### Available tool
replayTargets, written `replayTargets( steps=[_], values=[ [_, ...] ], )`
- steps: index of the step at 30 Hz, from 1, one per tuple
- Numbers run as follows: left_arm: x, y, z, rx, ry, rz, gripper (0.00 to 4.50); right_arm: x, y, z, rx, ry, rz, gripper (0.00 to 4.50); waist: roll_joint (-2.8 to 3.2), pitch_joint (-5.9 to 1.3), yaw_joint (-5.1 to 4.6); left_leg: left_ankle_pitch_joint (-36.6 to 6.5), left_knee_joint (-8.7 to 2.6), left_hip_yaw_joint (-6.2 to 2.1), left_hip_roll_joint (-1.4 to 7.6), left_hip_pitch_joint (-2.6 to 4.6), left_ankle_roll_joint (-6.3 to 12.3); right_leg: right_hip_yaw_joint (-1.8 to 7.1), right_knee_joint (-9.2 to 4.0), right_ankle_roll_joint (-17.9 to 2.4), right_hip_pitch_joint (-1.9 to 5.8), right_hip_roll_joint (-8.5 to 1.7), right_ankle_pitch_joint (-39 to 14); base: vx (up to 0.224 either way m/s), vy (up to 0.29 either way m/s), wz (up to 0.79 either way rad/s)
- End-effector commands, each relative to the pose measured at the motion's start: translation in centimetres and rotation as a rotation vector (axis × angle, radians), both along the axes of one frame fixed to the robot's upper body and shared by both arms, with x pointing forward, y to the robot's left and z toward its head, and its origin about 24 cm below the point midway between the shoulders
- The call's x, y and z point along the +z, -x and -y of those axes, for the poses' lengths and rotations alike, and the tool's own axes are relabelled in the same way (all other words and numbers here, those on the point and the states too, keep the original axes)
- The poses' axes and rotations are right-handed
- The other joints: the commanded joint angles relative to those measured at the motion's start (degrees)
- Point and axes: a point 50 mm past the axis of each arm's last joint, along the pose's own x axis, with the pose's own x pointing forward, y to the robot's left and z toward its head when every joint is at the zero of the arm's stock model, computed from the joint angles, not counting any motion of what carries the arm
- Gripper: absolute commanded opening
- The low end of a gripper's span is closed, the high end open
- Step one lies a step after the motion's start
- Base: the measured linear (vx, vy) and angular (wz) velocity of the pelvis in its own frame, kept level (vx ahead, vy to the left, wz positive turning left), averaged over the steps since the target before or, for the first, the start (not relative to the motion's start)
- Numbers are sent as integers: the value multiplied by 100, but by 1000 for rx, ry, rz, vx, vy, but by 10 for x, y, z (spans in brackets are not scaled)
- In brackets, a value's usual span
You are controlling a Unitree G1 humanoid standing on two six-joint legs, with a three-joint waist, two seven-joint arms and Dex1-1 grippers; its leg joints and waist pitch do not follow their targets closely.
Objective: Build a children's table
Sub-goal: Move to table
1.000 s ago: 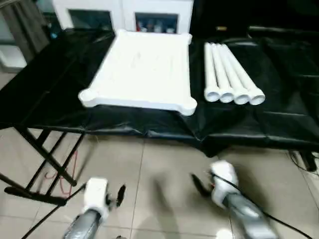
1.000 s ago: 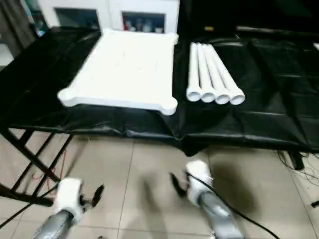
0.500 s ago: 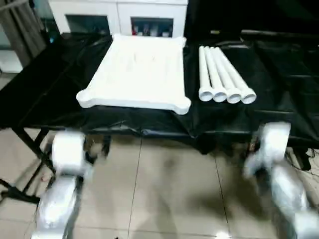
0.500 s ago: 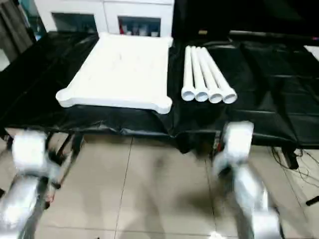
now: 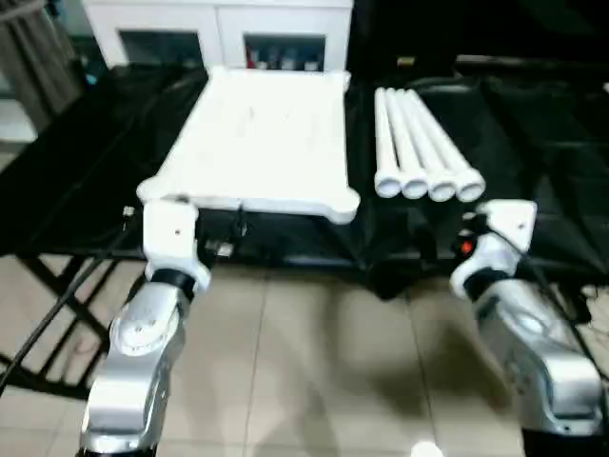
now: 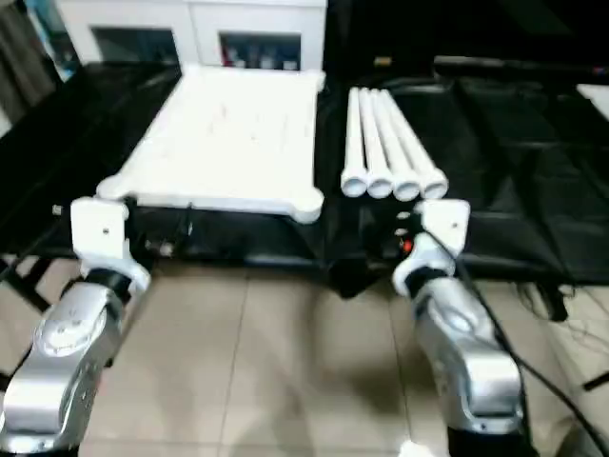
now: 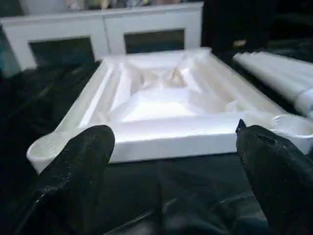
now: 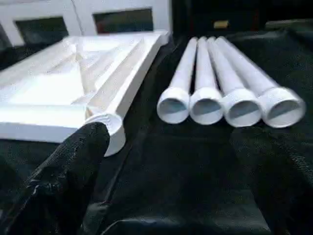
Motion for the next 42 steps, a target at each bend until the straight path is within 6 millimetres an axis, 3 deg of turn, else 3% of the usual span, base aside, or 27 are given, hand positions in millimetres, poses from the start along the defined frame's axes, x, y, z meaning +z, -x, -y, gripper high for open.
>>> replayTargets(
  steps=[1, 4, 7, 10, 11, 12, 13, 15, 16, 17, 18, 19, 21, 22, 23, 25, 27, 28, 30, 31, 34, 36, 37, 38, 40, 41, 42],
  values=[
    [1, -1, -7, 24, 6, 3, 448, 3, -1, -10, 33, 10, 17, 450, 38, -451, 1, 101, -218, 13, -153, 79, 878, 107, -155, -1007, 429, 82, 1268, 109, -13, 10],
    [-1, -6, -8, 50, 6, -26, 448, 4, -2, -20, 62, -8, 7, 450, 16, -444, 28, 573, -129, -59, -154, 191, 1432, 76, -5, -1028, 378, 144, 2006, 103, -14, 11],
    [0, -3, -9, 42, -6, -24, 448, 3, -6, -29, 104, 12, 7, 450, -43, -423, 111, 515, -48, -39, -248, 31, 1449, 161, -2, -1034, 559, 146, 2108, 84, -18, 12],
    [-1, -4, -12, 62, -13, -33, 448, 2, -9, -34, 141, 68, 12, 450, 38, -427, 62, 835, -50, -183, -176, 214, 1540, 64, 72, -768, 497, 211, 1975, 66, -25, 12],
    [-1, -5, -11, 60, -8, -32, 448, 3, -10, -35, 152, 83, 22, 450, -170, -372, 218, 913, 210, -219, -580, -461, 2069, -23, -145, -365, 963, 145, 2343, 58, -30, 9],
    [-1, -5, -11, 60, -6, -32, 448, 3, -11, -36, 156, 88, 26, 450, 23, -461, 277, 869, 228, -182, -690, -511, 2179, -17, -167, -172, 1094, 30, 2630, 29, -1, 36],
    [1, -6, -9, 52, -8, -28, 448, 4, -12, -37, 161, 90, 37, 450, 46, -377, 201, 1028, 239, -378, -565, -496, 2312, -196, -215, 156, 1017, -10, 2465, 29, 17, 73],
    [2, -7, -8, 42, -13, -23, 448, 5, -12, -38, 158, 77, 42, 450, 181, -399, 42, 1559, 149, -787, -396, 148, 2768, -490, -41, 255, 697, 184, 1459, 44, -1, 71],
    [3, -8, -8, 38, -15, -21, 448, 6, -13, -40, 163, 75, 52, 450, 264, -407, -164, 2096, 98, -1435, -198, 753, 3759, -547, 392, 189, -25, 291, -115, 50, -77, 47],
    [3, -9, -10, 45, -11, -21, 448, 6, -13, -41, 162, 54, 53, 450, 295, -448, -315, 2471, 80, -1672, 409, 1191, 3874, -245, 711, -2, -548, 23, -1324, 50, -77, 47],
    [4, -9, -12, 51, -6, -23, 448, 6, -14, -42, 160, 40, 52, 450, 138, -427, -269, 2592, 16, -1736, 587, 1072, 3708, -106, 841, 0, -582, -120, -1110, 33, -126, 17],
    [4, -10, -13, 54, -8, -22, 448, 3, -14, -42, 147, 26, 34, 450, 126, -268, -132, 1664, -115, -1370, 436, 676, 3141, 26, 879, -2, -527, -190, -443, 9, -118, -5],
    [4, -10, -13, 54, -10, -22, 448, 3, -14, -42, 144, 24, 30, 450, -219, -52, 63, -455, -65, -716, -344, 208, 1917, 422, -138, -194, -17, -351, -562, -4, -113, 0],
    [5, -10, -13, 50, -10, -21, 448, -1, -13, -41, 139, 21, 11, 450, -299, -106, 337, -725, 767, -499, -736, -55, 1367, 1034, -548, -192, 527, -732, -2543, 27, -117, 11],
    [5, -10, -13, 50, -10, -21, 448, -1, -13, -41, 139, 21, 11, 450, -380, -145, 373, -319, 956, -561, -644, -276, 930, 1092, -480, -86, 694, -685, -2993, 27, -117, 11],
    [5, -10, -13, 47, -4, -22, 448, -5, -11, -41, 140, 22, -3, 450, -278, -90, 350, -11, 855, -594, -660, -351, 748, 1075, -481, -305, 728, -554, -2329, 67, -88, 16],
    [4, -11, -12, 48, 4, -22, 448, -5, -11, -39, 141, 33, 1, 450, -88, -92, 325, 216, 593, -599, -463, -356, 775, 970, -626, -1119, 726, -516, -2044, 72, -47, 18],
    [4, -11, -12, 48, 7, -22, 448, -5, -11, -39, 142, 38, 5, 450, 111, -132, 326, 281, 276, -632, -281, -310, 723, 687, -628, -1277, 765, -401, -1959, 104, 47, 7],
    [4, -11, -10, 46, 9, -23, 448, -4, -11, -37, 138, 45, 12, 450, 329, -176, 128, -891, -342, -998, 196, 134, 866, 134, -169, -909, 487, 93, -1664, 128, 65, 5],
    [4, -11, -10, 43, 11, -23, 448, -4, -11, -37, 137, 46, 13, 450, 353, -402, -132, -1504, -340, -1484, 547, 890, 1465, -45, 675, -481, -224, 145, -1115, 177, 58, -4],
    [3, -10, -7, 36, 12, -24, 448, -4, -12, -35, 130, 51, 13, 450, 215, -292, -208, -1045, -357, -1213, 222, 581, 2329, -115, 943, 274, -515, 93, -200, 148, 52, -1],
    [2, -11, -6, 34, 9, -25, 448, -4, -13, -34, 129, 53, 14, 450, 75, -281, -282, -833, -368, -987, 76, 525, 2497, -55, 689, 190, -601, -16, 307, 122, 4, -2],
    [2, -11, -5, 32, 5, -25, 448, -4, -13, -34, 128, 54, 14, 450, -115, -237, -253, -1197, -313, -685, -223, 335, 2179, 105, 127, -61, -354, -193, 504, 115, -98, -1],
    [2, -11, -5, 28, 3, -26, 448, -4, -13, -33, 127, 56, 16, 450, -432, -244, -88, -1541, 185, -358, -678, 27, 1673, 602, -448, -205, 103, -564, -1185, 115, -98, -1],
    [1, -11, 0, -5, -7, -30, 448, -4, -13, -32, 121, 45, 12, 450, -355, -351, 93, -516, 883, -528, -625, -379, 1091, 996, -550, -857, 583, -1049, -2724, 141, -114, 0],
    [1, -11, 1, -13, -7, -31, 448, -4, -13, -32, 120, 47, 11, 450, -395, -335, 84, -253, 970, -581, -592, -600, 858, 987, -454, -1351, 692, -936, -1899, 149, -101, -1],
    [1, -11, 2, -17, -6, -31, 448, -4, -13, -32, 119, 50, 11, 450, -324, -303, 122, -132, 937, -603, -524, -603, 774, 927, -465, -1683, 680, -955, -1483, 154, -53, 6]
  ],
)
